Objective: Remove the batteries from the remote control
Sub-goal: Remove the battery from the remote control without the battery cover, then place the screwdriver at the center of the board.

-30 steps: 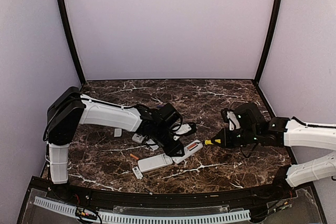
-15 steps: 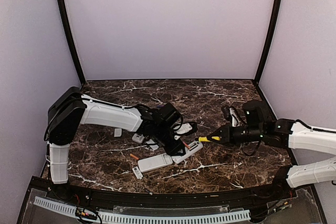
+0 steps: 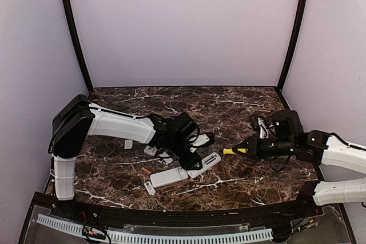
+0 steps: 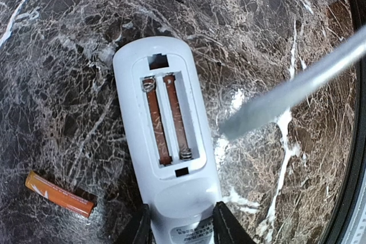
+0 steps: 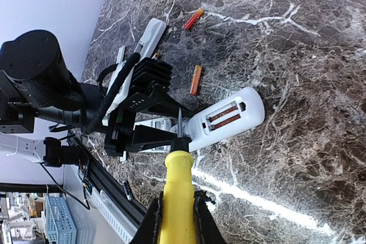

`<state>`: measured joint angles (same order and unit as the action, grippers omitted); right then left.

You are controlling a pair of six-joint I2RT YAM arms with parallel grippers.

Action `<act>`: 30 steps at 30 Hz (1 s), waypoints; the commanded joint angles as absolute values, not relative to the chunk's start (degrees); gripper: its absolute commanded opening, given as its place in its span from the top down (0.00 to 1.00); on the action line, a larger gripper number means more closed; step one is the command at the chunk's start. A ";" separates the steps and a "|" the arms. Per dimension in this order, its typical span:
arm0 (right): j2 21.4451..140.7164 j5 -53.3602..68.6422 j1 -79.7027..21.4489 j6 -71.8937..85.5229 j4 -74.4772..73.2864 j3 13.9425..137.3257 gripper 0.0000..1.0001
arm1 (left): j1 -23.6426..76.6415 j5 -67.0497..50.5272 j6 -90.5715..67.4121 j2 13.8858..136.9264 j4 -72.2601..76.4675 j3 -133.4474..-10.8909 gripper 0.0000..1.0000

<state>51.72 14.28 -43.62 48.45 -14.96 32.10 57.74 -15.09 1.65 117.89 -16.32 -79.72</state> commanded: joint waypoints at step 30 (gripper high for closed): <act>86.93 20.49 -37.66 39.76 9.10 45.25 1.00 | 28.68 -9.08 -31.04 69.53 -7.21 -56.21 0.12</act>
